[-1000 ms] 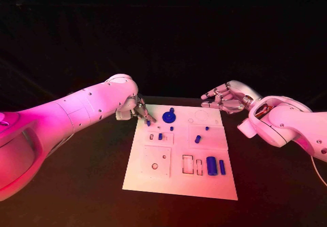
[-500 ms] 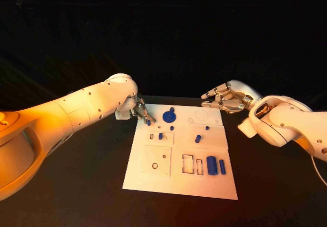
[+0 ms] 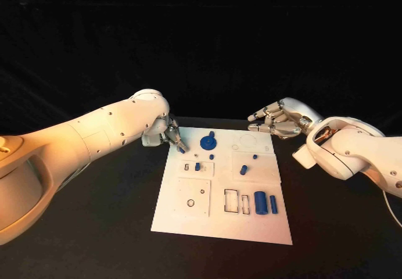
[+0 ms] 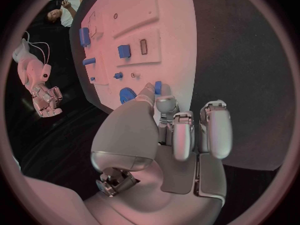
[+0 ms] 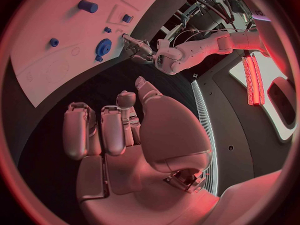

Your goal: Assemble the parts on the task board

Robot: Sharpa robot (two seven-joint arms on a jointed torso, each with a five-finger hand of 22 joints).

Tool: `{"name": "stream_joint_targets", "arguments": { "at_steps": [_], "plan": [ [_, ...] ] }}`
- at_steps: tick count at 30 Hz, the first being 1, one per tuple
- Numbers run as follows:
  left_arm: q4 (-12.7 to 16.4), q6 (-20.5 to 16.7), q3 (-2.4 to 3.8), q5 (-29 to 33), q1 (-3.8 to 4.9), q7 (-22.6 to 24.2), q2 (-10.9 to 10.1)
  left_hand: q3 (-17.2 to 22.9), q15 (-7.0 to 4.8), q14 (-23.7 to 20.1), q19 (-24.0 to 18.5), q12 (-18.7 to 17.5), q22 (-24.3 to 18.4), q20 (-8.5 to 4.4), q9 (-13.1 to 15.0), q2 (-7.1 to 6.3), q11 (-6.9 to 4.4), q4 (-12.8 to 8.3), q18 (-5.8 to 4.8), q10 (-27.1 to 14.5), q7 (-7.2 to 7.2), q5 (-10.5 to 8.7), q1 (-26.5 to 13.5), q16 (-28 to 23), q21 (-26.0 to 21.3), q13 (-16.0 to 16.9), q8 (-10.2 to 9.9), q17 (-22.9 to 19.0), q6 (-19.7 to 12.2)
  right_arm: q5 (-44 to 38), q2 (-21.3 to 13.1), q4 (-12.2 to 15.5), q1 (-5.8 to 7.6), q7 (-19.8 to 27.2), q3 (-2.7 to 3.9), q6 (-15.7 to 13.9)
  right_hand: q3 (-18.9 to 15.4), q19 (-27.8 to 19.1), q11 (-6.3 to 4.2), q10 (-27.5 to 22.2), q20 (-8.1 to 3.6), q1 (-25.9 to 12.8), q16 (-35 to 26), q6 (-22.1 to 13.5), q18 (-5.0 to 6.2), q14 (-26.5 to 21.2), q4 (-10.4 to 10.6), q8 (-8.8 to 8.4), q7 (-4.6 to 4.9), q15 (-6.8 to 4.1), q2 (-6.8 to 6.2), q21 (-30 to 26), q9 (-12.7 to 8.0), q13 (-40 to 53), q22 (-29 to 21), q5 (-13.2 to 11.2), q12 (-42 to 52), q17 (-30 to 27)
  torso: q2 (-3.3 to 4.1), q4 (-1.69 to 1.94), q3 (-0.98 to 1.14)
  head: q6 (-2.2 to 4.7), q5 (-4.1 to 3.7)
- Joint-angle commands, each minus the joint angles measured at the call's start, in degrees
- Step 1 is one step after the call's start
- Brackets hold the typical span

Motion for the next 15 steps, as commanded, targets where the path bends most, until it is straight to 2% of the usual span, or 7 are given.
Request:
{"name": "stream_joint_targets", "arguments": {
  "at_steps": [1, 4, 8, 12, 15],
  "plan": [
    [0.2, -1.4, -0.05, 2.3, -0.08, 1.5, 0.0, 7.3, 0.19, 6.1, 3.0, -0.8, 7.7, -0.22, 0.1, 0.12, 0.26, -1.4, -0.09, -0.4, 0.46, 0.49, 1.8, 0.1, -0.3, -0.7, 0.3, 15.1, -0.5, -0.2, 0.0, 0.0, -0.04, 0.4, 0.0, 0.8, -0.1, -0.4, 0.08, 0.2, 0.16, -0.3, -0.4, 0.0, 0.41, 2.5, 0.2, 0.32, 0.18, 0.21, 0.4, -0.2, -0.1, 0.1, 0.0, 0.3, 0.2, -0.1, 0.01, 0.03, 0.04, -0.1, 0.02],
    [0.3, -2.2, -0.07, 3.9, -0.08, 2.3, -0.2, 11.7, 0.31, 6.1, 3.0, -1.1, 7.7, -0.01, 0.3, -1.3, 0.3, -1.7, -0.06, -0.3, 0.27, 0.4, 0.6, 0.1, -0.4, -1.2, 0.6, 15.1, -0.6, -0.2, 0.1, -0.1, -0.04, 0.3, -0.01, 0.9, -0.1, -0.4, 0.08, 0.2, 0.16, -0.3, -0.4, 0.0, 0.41, 2.5, 0.2, 0.32, 0.18, 0.21, 0.4, -0.2, -0.1, 0.1, 0.0, 0.3, 0.2, -0.1, -0.02, 0.02, 0.06, -0.17, 0.1],
    [1.2, -2.6, -0.09, 5.1, -0.07, 2.8, -0.8, 20.6, 0.3, 6.1, 3.0, -1.2, 7.7, 0.27, 0.9, -4.53, 0.43, -2.6, -0.08, -0.2, 0.49, 0.1, -3.3, 0.1, -0.5, -1.7, 1.9, 15.1, -0.9, -0.2, 0.2, -0.3, -0.05, 0.3, -0.05, 1.1, -0.1, -0.4, 0.08, 0.2, 0.16, -0.3, -0.4, 0.0, 0.41, 2.5, 0.2, 0.32, 0.18, 0.21, 0.4, -0.2, -0.1, 0.1, 0.0, 0.3, 0.2, -0.1, -0.05, 0.04, 0.07, -0.2, 0.2],
    [3.5, -3.1, -0.12, 6.3, -0.06, 2.9, -2.3, 22.6, 0.36, 6.1, 3.0, -1.1, 7.8, 0.23, 1.1, -5.3, 0.48, -3.2, -0.06, 0.0, 0.39, 0.0, -4.4, 0.1, -0.6, -1.7, 2.2, 15.1, -1.0, -0.2, 0.2, -0.4, -0.07, 0.2, -0.09, 1.2, -0.1, -0.4, 0.06, 0.2, 0.15, -0.2, -0.4, 0.0, 0.41, 2.5, 0.2, 0.34, 0.17, 0.2, 0.43, -0.2, -0.1, 0.1, 0.0, 0.3, 0.3, -0.1, -0.1, 0.12, 0.12, -0.23, 0.24],
    [6.5, -4.3, -0.15, 7.1, -0.02, 3.0, -4.2, 24.1, 0.28, 6.1, 3.0, -0.9, 7.7, 0.27, 1.2, -5.82, 0.46, -3.7, -0.05, 0.1, 0.36, -0.05, -5.3, 0.1, -0.7, -1.6, 2.6, 15.1, -1.0, -0.2, 0.2, -0.4, -0.09, 0.2, -0.12, 1.3, -0.1, -0.4, 0.06, 0.2, 0.15, -0.2, -0.4, 0.0, 0.41, 2.5, 0.2, 0.34, 0.17, 0.2, 0.43, -0.2, -0.1, 0.1, 0.0, 0.3, 0.3, -0.1, -0.08, 0.09, 0.11, -0.22, 0.29]
  ]
}}
